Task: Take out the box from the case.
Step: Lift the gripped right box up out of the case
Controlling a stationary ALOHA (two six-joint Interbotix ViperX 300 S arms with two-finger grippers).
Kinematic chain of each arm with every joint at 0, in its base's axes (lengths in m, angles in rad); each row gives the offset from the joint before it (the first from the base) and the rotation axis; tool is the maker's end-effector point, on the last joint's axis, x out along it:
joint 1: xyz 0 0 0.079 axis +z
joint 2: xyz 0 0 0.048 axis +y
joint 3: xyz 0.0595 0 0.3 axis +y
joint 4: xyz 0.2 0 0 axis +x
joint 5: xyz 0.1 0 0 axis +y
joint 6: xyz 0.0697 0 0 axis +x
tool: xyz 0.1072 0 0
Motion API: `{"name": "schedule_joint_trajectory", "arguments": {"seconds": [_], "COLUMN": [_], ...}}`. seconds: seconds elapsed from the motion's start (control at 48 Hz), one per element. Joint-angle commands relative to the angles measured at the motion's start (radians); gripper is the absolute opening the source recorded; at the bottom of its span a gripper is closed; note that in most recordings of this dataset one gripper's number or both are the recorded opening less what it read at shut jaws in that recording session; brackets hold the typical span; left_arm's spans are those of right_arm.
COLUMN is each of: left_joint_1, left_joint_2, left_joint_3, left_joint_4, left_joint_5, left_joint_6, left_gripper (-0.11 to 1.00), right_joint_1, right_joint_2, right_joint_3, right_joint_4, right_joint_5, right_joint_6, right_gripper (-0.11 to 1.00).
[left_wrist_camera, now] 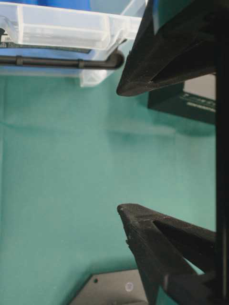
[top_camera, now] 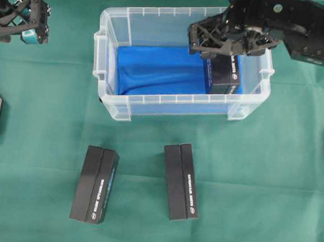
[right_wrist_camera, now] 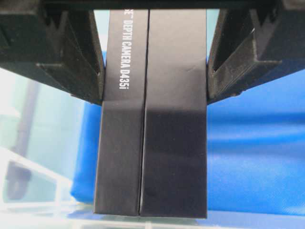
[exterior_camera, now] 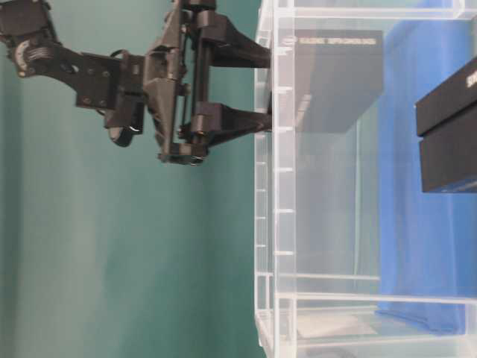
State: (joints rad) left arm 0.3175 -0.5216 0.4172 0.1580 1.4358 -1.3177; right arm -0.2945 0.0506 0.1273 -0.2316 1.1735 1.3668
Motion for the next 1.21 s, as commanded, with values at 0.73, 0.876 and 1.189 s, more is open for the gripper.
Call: {"name": "schedule_joint_trajectory", "arguments": {"seconds": [0.73, 0.876, 1.189], "left_joint_1": [-0.006, -0.009, -0.011], "left_joint_2": [-0.009, -0.009, -0.009], "left_joint_3": [-0.014, -0.014, -0.012], "left_joint_4": [0.000, 0.000, 0.000], "left_joint_5": [-0.020, -0.020, -0.020], "left_joint_6": [0.011, 0.009, 0.008], "left_gripper": [0.96, 0.96, 0.96], "right_joint_1": [0.011, 0.015, 0.023], "right_joint_2": [-0.146, -0.146, -0.146], "right_joint_3": [-0.265, -0.298, -0.308], "right_joint_4": [-0.055, -0.057, -0.057], "right_joint_5": [0.311, 0.345, 0.362], "right_joint_6": [-0.037, -0.040, -0.040], "right_gripper": [0.65, 0.65, 0.65]}}
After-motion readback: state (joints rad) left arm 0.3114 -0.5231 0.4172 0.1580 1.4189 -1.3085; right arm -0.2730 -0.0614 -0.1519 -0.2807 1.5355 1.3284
